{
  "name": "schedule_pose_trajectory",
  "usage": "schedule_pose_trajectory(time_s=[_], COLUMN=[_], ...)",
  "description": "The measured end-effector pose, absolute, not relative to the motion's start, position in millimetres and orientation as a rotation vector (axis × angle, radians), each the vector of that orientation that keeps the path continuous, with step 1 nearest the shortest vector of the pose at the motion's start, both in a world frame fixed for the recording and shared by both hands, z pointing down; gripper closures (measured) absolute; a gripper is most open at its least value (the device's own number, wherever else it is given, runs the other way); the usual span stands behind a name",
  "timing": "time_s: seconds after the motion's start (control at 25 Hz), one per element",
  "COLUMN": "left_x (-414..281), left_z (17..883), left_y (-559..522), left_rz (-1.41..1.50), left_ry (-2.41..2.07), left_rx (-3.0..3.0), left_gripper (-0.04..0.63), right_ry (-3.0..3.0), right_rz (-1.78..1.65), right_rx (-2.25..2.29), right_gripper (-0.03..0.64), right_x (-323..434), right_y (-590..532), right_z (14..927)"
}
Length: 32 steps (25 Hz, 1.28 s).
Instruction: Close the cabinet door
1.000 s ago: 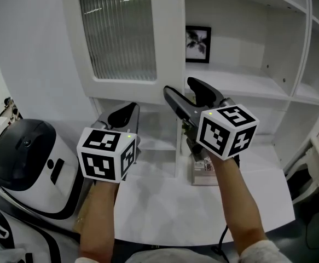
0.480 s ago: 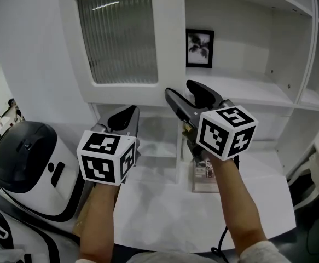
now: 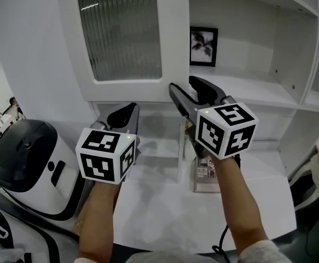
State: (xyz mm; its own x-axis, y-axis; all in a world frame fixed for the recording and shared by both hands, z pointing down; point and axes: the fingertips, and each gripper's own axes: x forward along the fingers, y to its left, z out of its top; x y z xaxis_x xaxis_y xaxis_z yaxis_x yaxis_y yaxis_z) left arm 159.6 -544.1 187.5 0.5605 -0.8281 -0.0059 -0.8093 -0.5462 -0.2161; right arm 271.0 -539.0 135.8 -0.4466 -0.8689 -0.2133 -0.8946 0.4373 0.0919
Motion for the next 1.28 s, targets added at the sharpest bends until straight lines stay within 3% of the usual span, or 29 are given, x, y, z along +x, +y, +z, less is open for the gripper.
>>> schedule_pose_trajectory(time_s=[0.92,1.28], left_x=[143,118], left_z=[187,190], left_y=[-524,-509], left_rz=[-0.155,-0.143], left_ry=[1.283,1.263], left_rx=[-2.668,-2.701], left_gripper=[0.594,0.595], right_ry=[2.429,2.424], right_rz=[0.380,0.318], right_rx=[-1.816,-1.856], right_gripper=[0.405,0.454], right_x=[267,236], right_y=[-510,-485], right_z=[131,144])
